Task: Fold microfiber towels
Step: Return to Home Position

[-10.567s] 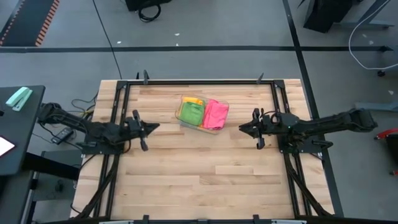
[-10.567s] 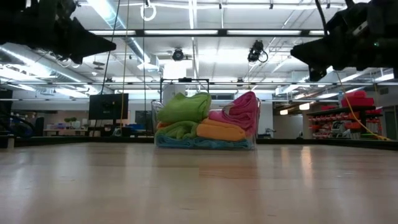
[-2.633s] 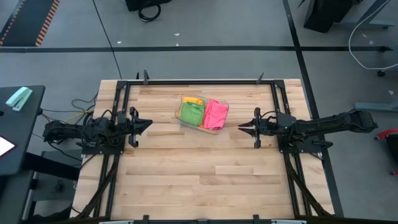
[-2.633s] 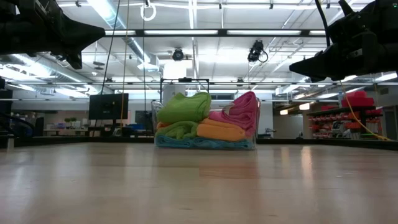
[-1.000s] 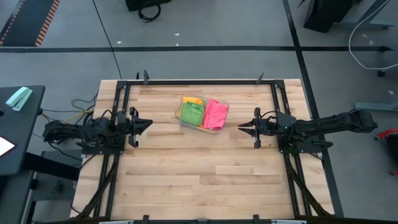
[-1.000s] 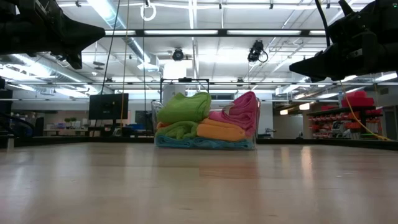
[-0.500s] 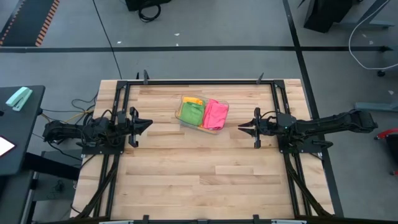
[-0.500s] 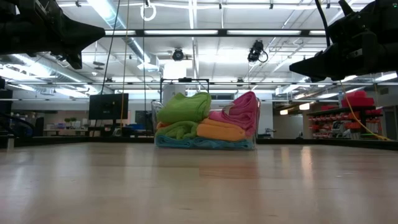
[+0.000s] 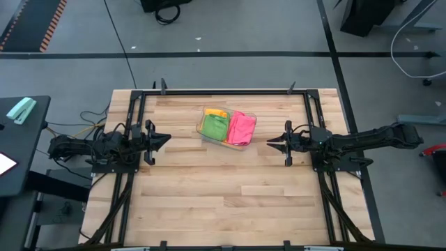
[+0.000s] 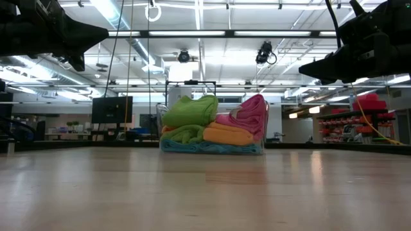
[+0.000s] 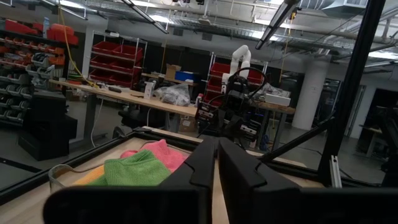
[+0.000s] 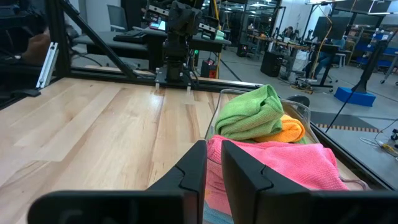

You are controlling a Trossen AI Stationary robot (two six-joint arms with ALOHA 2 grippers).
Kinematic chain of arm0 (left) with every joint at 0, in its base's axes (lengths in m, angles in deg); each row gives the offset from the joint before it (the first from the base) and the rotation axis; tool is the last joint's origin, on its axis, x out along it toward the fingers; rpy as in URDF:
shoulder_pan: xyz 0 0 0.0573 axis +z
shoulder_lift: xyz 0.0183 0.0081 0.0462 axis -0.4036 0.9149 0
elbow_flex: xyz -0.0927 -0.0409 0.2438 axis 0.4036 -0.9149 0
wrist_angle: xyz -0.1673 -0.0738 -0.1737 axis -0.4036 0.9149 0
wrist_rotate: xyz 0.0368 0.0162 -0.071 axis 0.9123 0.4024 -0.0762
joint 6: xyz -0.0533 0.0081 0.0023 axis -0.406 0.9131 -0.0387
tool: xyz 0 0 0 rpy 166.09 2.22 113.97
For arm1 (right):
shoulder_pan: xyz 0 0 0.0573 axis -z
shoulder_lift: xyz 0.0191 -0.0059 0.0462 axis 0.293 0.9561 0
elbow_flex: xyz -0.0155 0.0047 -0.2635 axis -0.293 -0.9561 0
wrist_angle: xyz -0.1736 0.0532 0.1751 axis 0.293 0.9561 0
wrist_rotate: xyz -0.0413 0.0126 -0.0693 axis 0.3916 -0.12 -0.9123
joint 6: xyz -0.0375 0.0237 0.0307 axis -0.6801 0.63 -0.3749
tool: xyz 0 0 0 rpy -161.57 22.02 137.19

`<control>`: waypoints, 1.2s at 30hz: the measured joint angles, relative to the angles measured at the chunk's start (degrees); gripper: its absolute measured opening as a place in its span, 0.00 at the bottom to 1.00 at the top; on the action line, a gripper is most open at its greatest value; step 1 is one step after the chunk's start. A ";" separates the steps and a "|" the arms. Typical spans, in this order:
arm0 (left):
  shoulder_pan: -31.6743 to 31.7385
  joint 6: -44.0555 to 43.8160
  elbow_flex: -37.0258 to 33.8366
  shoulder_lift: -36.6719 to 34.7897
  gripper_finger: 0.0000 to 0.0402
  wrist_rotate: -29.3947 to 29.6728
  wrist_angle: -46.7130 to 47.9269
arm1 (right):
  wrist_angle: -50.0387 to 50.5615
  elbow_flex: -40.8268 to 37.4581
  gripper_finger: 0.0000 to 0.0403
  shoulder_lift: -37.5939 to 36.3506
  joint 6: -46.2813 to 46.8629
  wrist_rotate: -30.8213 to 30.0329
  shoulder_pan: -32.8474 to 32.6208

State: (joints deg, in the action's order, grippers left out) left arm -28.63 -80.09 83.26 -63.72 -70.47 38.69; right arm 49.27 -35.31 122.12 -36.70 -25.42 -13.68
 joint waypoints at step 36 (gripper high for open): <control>-0.01 0.00 0.00 0.00 0.09 0.00 -0.01 | 0.00 0.00 0.14 0.00 0.00 -0.02 0.00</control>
State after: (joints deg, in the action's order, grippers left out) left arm -28.63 -80.10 83.25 -63.72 -70.47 38.68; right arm 49.27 -35.31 122.13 -36.70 -25.44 -13.68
